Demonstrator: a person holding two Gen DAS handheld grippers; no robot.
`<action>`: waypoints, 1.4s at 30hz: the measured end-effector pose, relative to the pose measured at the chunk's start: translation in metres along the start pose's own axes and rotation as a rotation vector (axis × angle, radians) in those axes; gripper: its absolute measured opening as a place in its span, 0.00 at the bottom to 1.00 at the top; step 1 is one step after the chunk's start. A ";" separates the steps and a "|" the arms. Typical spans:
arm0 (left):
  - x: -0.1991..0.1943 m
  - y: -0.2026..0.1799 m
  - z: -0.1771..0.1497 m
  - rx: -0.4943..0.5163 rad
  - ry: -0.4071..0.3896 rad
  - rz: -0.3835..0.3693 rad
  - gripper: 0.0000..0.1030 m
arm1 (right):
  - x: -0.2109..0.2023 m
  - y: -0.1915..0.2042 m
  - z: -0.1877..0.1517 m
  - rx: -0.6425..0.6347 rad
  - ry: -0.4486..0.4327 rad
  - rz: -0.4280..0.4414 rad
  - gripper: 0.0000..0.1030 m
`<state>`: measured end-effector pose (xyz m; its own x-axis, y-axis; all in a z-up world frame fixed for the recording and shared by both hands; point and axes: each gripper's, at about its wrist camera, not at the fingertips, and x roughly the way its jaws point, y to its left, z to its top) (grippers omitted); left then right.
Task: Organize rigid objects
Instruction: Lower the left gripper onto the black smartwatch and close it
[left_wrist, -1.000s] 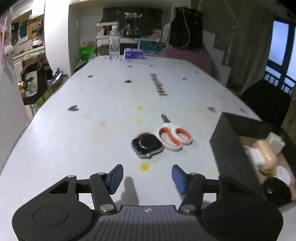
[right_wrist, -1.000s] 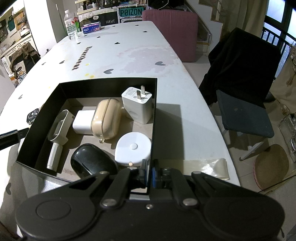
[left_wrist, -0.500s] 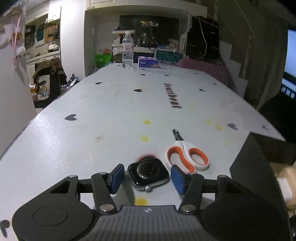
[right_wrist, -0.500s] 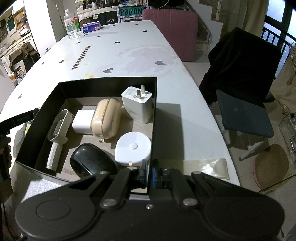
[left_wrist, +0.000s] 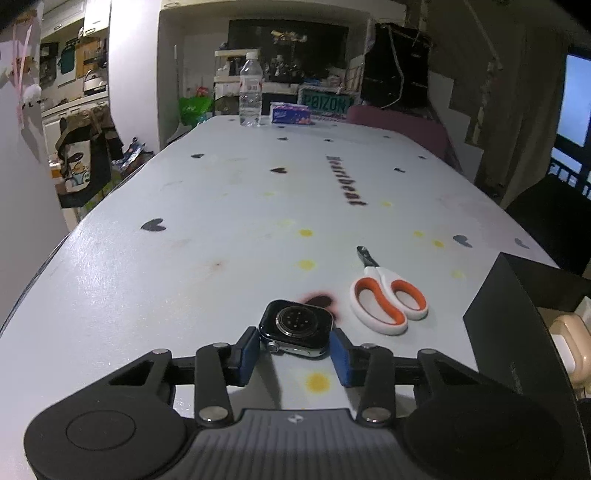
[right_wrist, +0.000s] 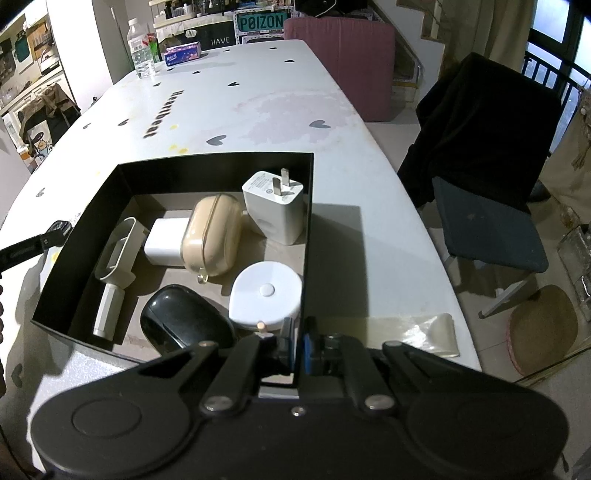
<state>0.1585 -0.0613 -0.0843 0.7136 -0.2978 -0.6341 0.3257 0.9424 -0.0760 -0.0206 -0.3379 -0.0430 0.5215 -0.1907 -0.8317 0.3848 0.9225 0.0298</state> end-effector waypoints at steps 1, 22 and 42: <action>-0.001 0.000 0.000 0.008 -0.004 -0.008 0.41 | 0.000 0.000 0.000 0.000 0.000 0.000 0.06; -0.038 -0.008 -0.018 0.174 0.031 -0.042 0.50 | 0.001 0.000 0.000 0.002 0.001 0.002 0.06; -0.075 -0.014 -0.006 0.170 -0.107 -0.141 0.06 | 0.000 0.000 0.000 0.003 0.001 0.002 0.06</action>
<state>0.0966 -0.0510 -0.0407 0.7126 -0.4473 -0.5405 0.5196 0.8541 -0.0218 -0.0205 -0.3379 -0.0434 0.5216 -0.1880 -0.8322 0.3855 0.9221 0.0332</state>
